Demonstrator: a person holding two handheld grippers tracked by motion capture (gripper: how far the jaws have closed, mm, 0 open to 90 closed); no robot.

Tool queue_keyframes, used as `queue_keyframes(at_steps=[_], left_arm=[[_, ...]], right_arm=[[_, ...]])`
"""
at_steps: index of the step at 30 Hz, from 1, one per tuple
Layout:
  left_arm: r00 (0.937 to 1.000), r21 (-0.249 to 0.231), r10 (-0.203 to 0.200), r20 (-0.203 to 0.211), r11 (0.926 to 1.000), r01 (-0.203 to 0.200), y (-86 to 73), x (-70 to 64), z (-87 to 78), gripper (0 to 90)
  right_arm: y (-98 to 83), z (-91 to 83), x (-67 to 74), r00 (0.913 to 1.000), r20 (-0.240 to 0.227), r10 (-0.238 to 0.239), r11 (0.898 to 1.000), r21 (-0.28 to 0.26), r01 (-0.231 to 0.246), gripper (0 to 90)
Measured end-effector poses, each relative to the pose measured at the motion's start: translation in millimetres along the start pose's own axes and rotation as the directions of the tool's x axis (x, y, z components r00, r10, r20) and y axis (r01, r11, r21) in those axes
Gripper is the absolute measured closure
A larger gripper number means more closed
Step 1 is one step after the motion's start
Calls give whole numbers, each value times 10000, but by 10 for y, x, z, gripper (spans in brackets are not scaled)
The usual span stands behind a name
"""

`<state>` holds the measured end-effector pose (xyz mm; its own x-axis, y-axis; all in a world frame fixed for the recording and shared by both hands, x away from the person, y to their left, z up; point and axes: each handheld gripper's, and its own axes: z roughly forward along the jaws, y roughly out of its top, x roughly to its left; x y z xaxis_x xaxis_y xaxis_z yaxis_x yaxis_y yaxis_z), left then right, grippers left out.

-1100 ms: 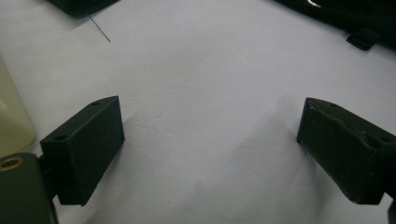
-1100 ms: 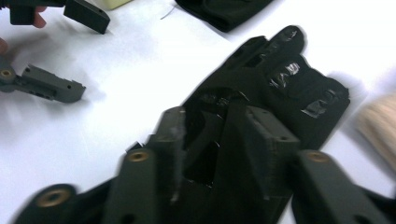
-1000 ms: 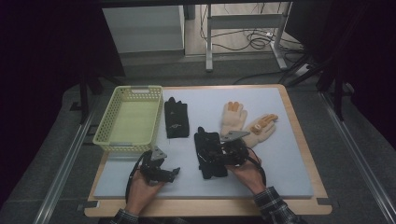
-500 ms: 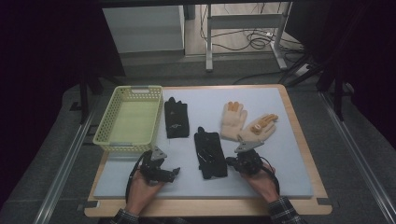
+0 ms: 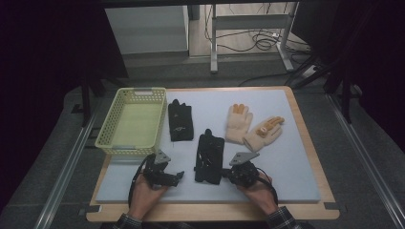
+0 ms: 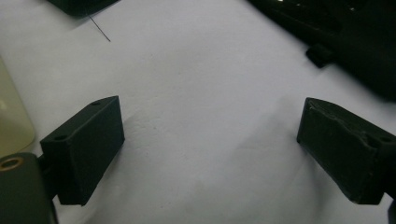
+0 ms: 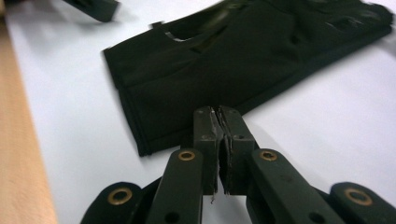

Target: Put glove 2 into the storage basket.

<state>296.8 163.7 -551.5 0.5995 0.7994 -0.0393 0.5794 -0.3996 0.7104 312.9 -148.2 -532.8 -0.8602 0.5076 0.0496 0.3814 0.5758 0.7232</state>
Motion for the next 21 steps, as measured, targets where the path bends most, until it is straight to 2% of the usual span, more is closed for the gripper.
queue_keyframes(at_steps=[4, 6, 9, 11, 13, 17, 21], left_arm=[[10000, 1, 4, 1, 10000, -4, 0, 0, 0, 76], [10000, -2, 1, 2, 10000, -1, 0, 0, 0, 77], [10000, -2, 0, 4, 10000, 0, 0, 0, 0, 76], [10000, -3, 0, 3, 10000, 0, 0, 0, 0, 77], [10000, 0, 2, 2, 10000, -2, 0, 0, -1, 77], [10000, 2, 24, -4, 10000, -24, 0, 1, -1, 77], [10000, 1, 7, 1, 10000, -7, 0, 0, -1, 77]], right_arm=[[48, 29, 68, 9990, 84, -449, 9988, 193, 447, 834], [58, 17, 55, 9989, 120, -446, 9988, 205, 444, 806], [98, -25, -20, 9989, 389, -250, 9997, 1, 250, 758], [150, -42, -79, 9992, 412, -7, 9998, -185, 14, 731], [223, -32, -134, 9988, 485, 32, 9996, -273, -19, 718], [398, 51, -257, 9985, 547, 99, 9992, -398, -77, 720], [590, 184, -372, 9981, 608, -14, 9990, -446, 41, 776]])
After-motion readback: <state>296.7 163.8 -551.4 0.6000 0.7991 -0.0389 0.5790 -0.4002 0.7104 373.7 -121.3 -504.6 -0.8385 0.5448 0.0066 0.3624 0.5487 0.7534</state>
